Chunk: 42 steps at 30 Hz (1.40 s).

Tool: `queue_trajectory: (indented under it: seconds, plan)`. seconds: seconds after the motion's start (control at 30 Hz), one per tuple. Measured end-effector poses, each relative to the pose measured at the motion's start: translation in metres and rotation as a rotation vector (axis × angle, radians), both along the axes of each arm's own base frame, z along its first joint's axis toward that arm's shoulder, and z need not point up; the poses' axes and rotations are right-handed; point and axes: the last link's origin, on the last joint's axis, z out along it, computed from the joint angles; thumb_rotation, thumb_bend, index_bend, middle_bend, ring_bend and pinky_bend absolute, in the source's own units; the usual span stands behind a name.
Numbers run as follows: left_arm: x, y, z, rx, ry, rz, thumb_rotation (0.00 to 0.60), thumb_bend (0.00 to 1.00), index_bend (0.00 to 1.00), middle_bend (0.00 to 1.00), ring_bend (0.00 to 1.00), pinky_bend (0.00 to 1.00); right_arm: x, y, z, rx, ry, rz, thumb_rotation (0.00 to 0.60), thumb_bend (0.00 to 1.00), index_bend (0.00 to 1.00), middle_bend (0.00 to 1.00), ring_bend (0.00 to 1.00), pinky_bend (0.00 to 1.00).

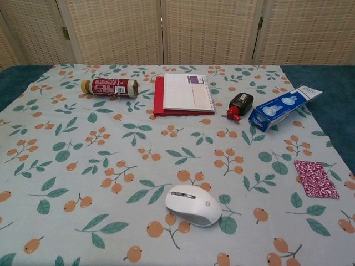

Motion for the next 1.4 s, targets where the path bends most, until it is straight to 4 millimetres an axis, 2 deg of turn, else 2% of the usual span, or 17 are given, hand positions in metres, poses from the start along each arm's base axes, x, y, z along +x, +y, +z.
queue_trajectory:
  seconds: [0.47, 1.0, 1.17, 1.27, 1.3, 1.4]
  plan:
    - [-0.004, -0.006, 0.004, 0.000, 0.002, 0.024, 0.600, 0.23, 0.12, 0.03, 0.07, 0.00, -0.004, 0.008, 0.002, 0.000, -0.009, -0.010, 0.600, 0.34, 0.14, 0.12, 0.01, 0.00]
    - [-0.006, -0.009, 0.005, -0.007, -0.008, 0.030, 0.600, 0.23, 0.12, 0.03, 0.07, 0.00, 0.000, 0.013, 0.001, 0.014, -0.067, -0.009, 0.600, 0.34, 0.14, 0.11, 0.00, 0.00]
    - [-0.009, -0.011, 0.004, -0.011, -0.012, 0.039, 0.600, 0.23, 0.12, 0.03, 0.07, 0.00, 0.005, 0.008, -0.007, 0.065, -0.059, -0.024, 0.600, 0.34, 0.17, 0.09, 0.00, 0.00]
    - [-0.011, -0.011, 0.003, -0.015, -0.015, 0.049, 0.600, 0.23, 0.12, 0.03, 0.07, 0.00, 0.006, 0.003, -0.014, 0.105, -0.064, -0.042, 0.599, 0.34, 0.18, 0.03, 0.00, 0.00]
    - [-0.013, -0.011, 0.003, -0.016, -0.016, 0.053, 0.600, 0.23, 0.12, 0.03, 0.07, 0.00, 0.007, 0.002, -0.017, 0.117, -0.067, -0.049, 0.592, 0.34, 0.18, 0.01, 0.00, 0.00]
    - [-0.014, -0.012, 0.003, -0.017, -0.019, 0.056, 0.600, 0.23, 0.12, 0.03, 0.07, 0.00, 0.008, -0.002, -0.026, 0.165, -0.079, -0.072, 0.514, 0.32, 0.21, 0.00, 0.00, 0.00]
